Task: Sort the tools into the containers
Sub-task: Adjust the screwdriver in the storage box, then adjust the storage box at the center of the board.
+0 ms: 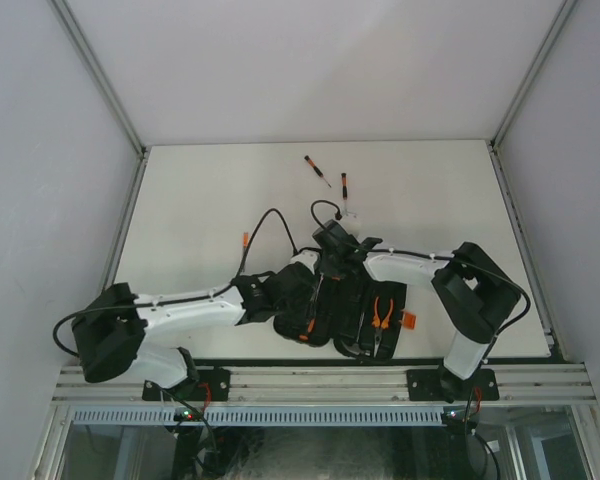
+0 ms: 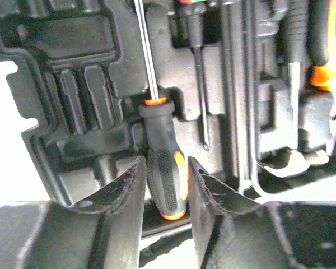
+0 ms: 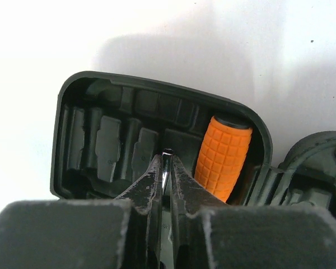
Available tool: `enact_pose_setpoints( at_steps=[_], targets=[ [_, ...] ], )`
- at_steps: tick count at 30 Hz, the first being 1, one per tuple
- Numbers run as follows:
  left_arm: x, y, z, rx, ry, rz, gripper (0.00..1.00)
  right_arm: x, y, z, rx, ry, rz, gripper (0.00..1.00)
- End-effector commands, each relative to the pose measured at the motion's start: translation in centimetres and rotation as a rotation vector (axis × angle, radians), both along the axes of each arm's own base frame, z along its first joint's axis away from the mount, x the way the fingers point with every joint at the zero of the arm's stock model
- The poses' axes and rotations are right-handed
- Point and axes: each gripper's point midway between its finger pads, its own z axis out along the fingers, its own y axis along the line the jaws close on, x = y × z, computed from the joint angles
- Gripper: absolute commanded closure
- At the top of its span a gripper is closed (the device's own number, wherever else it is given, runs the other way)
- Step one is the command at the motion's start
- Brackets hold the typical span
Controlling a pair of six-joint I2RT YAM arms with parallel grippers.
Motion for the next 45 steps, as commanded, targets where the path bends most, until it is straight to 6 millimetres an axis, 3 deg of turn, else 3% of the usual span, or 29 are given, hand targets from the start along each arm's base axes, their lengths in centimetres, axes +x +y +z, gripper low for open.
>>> enact_pose_setpoints(
  at_steps=[1,7,10,14,19,24,30,39,45],
  targets=[
    [0.1,-1.0,7.2,-0.1,-0.082,-0.062,0.57,-4.0,-4.5,-2.5,-0.159,0.149,0.056,0.95],
    [0.8,0.9,11.3,-0.16,-0.168,-0.027,0.52,-2.7,-3.4,3.0,-0.066,0.004,0.118,0.81],
    [1.6,3.2,10.2,-0.142,-0.158,0.036,0.51,-3.2,-4.2,5.7,-0.082,-0.071,0.125,0.73],
    [1.9,6.3,7.9,-0.109,-0.141,0.104,0.51,-5.3,-6.2,7.6,-0.104,-0.125,0.089,0.62],
    [1.5,8.7,5.3,-0.079,-0.124,0.148,0.51,-9.1,-8.0,7.0,0.004,-0.112,0.03,0.55],
    [1.0,8.8,4.2,-0.127,-0.109,0.154,0.51,-11.8,-8.7,4.8,0.126,-0.098,-0.023,0.5],
    [1.1,8.2,3.6,-0.161,-0.105,0.163,0.5,-11.8,-8.6,4.3,0.248,-0.154,-0.061,0.42],
    [2.7,7.5,3.1,-0.15,-0.101,0.194,0.52,-10.6,-9.1,4.2,0.278,-0.139,-0.053,0.45],
    [3.0,7.4,2.0,-0.136,-0.075,0.195,0.52,-9.9,-6.2,5.9,0.386,-0.187,0.098,0.49]
  ],
)
